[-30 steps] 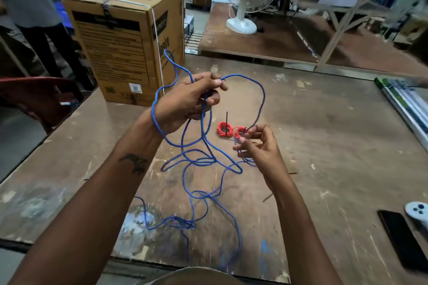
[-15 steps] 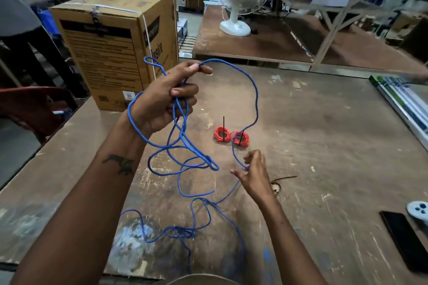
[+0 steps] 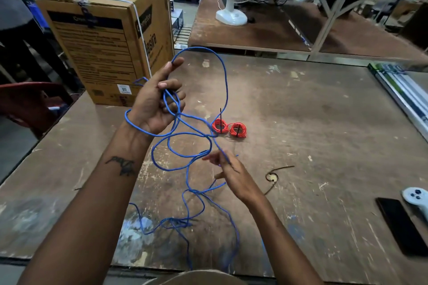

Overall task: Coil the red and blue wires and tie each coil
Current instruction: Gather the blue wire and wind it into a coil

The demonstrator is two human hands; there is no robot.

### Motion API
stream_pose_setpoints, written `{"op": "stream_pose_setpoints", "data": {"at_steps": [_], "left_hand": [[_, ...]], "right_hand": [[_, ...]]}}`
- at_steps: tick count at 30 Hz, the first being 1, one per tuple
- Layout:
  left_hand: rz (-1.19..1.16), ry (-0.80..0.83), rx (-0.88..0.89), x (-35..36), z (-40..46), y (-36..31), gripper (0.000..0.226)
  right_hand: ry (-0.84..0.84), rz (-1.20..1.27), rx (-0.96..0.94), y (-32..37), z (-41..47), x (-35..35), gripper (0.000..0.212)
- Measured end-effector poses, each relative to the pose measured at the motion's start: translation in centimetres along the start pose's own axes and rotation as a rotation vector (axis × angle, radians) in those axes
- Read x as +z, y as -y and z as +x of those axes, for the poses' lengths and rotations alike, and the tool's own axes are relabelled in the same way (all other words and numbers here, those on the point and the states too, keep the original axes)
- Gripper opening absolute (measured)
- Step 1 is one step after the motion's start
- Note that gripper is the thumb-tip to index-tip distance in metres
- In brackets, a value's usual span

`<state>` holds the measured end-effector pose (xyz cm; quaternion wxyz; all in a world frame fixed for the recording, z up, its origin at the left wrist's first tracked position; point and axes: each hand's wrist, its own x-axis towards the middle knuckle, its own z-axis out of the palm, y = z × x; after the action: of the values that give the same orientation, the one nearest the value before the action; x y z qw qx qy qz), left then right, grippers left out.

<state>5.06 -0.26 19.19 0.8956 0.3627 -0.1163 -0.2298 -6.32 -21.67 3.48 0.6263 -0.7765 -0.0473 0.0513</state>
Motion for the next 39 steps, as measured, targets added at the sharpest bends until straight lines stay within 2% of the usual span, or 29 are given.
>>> {"op": "stream_pose_setpoints", "data": {"at_steps": [2,5,6,9,13,15,18,20,23,25,29,32,34,37,39], "left_hand": [[-0.03,0.023,-0.047,0.0,-0.5,0.5,0.03],[0.033,0.022,-0.092,0.9,-1.6,1.7,0.028],[0.063,0.02,-0.099,1.3,-2.1,2.2,0.027],[0.179,0.03,-0.111,2.6,-4.2,4.2,0.024],[0.355,0.029,-0.106,3.4,-7.8,7.4,0.023],[0.424,0.011,-0.133,3.4,-9.6,8.6,0.024],[0.477,0.017,-0.19,3.0,-11.7,9.9,0.025],[0.515,0.051,-0.227,2.6,-12.7,10.7,0.025],[0.568,0.126,-0.274,2.1,-13.7,12.0,0.021],[0.556,0.169,-0.3,2.0,-14.1,12.8,0.015],[0.669,0.207,-0.305,1.9,-15.1,14.8,0.021],[0.921,0.251,-0.296,1.4,-16.0,17.1,0.035],[1.079,0.247,-0.275,1.2,-16.7,18.4,0.045],[1.314,0.204,-0.207,0.8,-18.0,20.1,0.061],[1.452,0.178,-0.141,0.6,-19.0,21.2,0.074]], "right_hand": [[-0.073,-0.007,0.016,1.0,0.4,-0.3,0.055],[-0.106,-0.051,0.066,1.0,1.2,-1.3,0.091],[-0.116,-0.101,0.069,1.0,1.5,-1.6,0.093],[-0.143,-0.316,0.096,1.5,2.1,-2.8,0.073],[-0.051,-0.2,0.105,1.7,3.3,-3.8,0.039],[0.002,-0.257,0.089,1.5,3.4,-4.4,0.029],[0.042,-0.577,0.002,1.9,3.5,-5.2,0.054],[0.03,-0.765,-0.116,2.6,3.3,-5.3,0.056],[-0.03,-0.835,-0.293,3.2,3.0,-5.2,0.055],[-0.043,-0.879,-0.42,3.1,2.9,-4.9,0.062],[-0.006,-0.8,-0.553,3.6,1.6,-4.0,0.072],[0.082,-0.719,-0.517,3.9,0.3,-3.5,0.093],[0.178,-0.538,-0.435,4.0,-0.2,-3.2,0.101],[0.263,-0.12,-0.297,4.9,-1.3,-3.1,0.089],[0.273,0.045,-0.229,5.8,-2.4,-3.1,0.071]]}}
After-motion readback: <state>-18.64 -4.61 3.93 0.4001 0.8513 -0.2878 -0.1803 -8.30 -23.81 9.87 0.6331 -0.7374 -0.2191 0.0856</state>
